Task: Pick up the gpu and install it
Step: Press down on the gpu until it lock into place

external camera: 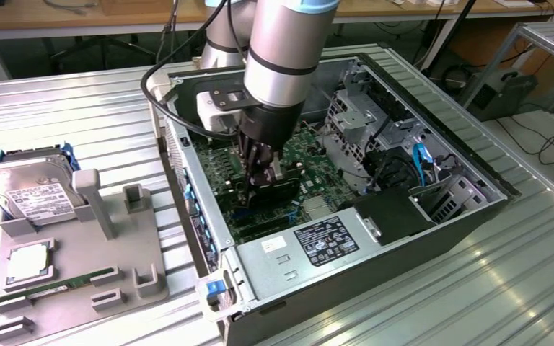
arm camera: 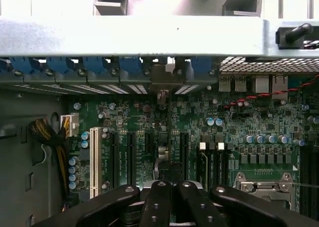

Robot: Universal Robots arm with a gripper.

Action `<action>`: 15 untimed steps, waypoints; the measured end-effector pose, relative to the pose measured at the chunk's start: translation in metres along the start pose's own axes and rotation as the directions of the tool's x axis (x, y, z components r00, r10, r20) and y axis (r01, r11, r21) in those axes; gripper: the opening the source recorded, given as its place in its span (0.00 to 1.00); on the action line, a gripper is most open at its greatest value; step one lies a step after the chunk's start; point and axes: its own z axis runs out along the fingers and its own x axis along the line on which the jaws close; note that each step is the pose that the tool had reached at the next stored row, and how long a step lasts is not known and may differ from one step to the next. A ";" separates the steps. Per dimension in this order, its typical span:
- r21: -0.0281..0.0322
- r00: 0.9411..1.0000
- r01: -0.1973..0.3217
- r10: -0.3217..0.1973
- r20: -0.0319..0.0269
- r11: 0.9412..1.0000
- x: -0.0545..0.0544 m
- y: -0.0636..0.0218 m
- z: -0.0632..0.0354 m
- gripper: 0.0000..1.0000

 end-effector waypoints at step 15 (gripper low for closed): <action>0.000 1.000 -0.001 0.001 0.000 1.000 0.000 -0.0051 -0.0109 0.11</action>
